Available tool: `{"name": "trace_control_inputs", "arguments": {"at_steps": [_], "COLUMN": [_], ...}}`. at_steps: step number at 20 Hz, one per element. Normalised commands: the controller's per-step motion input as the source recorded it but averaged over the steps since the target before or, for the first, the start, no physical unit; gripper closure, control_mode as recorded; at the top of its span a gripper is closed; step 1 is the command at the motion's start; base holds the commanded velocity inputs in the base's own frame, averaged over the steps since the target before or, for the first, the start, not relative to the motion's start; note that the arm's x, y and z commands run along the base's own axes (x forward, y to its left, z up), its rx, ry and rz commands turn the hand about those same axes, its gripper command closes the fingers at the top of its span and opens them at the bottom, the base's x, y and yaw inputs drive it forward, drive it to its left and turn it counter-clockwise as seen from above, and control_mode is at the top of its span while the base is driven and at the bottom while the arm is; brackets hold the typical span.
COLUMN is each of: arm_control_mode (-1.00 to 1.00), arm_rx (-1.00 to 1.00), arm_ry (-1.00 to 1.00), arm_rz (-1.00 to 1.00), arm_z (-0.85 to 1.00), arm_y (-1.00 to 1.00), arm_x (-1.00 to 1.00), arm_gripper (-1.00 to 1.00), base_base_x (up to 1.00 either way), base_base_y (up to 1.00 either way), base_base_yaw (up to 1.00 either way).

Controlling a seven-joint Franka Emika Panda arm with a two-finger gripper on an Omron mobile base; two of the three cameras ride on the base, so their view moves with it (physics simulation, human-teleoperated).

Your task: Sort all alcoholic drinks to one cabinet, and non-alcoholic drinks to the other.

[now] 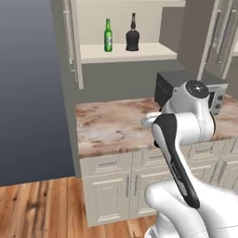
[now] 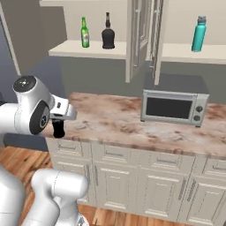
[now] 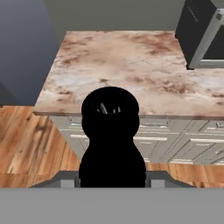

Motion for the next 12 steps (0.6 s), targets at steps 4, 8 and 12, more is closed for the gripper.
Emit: {"name": "trace_control_inputs", "arguments": {"at_steps": [4,8,12], "arm_control_mode": [1.00,1.00,1.00], "arm_rx": [0.00,0.00,0.00], "arm_ry": [0.00,0.00,0.00], "arm_rz": [0.00,0.00,0.00], "arm_z": [0.00,0.00,0.00], "arm_y": [0.00,0.00,0.00], "arm_x": [0.00,0.00,0.00], "arm_gripper": [1.00,1.00,1.00], "base_base_x": [-0.23,-0.05,-0.14], "base_base_y": [-0.66,-0.97,-1.00], "base_base_yaw": [0.00,0.00,0.00]}}
